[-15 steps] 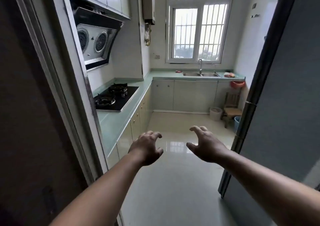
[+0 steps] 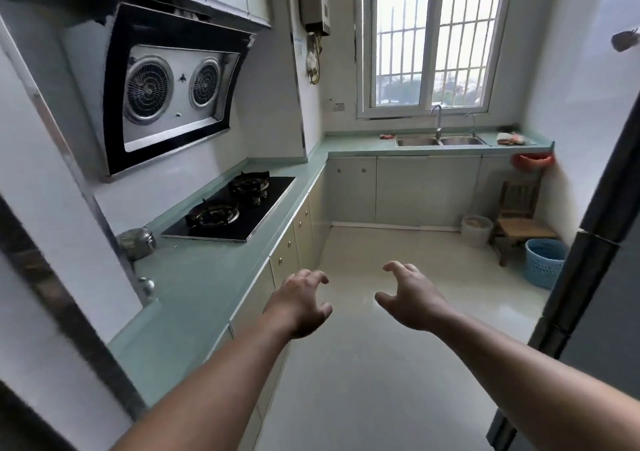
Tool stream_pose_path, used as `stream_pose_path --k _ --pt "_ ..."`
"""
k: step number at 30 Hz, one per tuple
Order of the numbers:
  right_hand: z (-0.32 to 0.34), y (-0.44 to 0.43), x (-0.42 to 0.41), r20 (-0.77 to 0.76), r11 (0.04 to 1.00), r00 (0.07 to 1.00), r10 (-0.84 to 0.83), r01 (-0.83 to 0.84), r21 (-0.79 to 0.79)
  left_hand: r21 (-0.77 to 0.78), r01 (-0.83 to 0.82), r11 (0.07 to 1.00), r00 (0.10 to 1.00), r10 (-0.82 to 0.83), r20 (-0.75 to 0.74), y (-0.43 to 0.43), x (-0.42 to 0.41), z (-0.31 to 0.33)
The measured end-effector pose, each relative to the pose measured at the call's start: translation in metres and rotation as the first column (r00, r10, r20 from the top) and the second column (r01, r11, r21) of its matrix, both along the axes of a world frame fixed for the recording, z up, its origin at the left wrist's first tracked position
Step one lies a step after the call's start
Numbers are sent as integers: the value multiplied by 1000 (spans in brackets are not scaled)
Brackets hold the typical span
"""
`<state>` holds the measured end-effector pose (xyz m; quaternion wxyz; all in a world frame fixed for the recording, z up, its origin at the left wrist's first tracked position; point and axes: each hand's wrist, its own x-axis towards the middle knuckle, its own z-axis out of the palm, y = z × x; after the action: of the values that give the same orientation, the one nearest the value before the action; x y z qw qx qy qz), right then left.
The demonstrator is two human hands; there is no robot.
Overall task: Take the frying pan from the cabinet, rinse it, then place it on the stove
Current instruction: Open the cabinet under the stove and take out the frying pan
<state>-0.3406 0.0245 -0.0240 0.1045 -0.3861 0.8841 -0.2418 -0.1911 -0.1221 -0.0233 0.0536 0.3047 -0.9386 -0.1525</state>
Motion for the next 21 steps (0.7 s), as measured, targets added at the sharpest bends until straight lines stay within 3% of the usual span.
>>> stream_pose_path --k 12,21 --pt "1 -100 -140 16 999 999 47 -46 -22 -89 4 996 998 2 66 -94 -135 4" --pt "-18 -230 -248 -82 987 986 142 -135 82 56 -42 998 999 42 2 -227 -246 -48"
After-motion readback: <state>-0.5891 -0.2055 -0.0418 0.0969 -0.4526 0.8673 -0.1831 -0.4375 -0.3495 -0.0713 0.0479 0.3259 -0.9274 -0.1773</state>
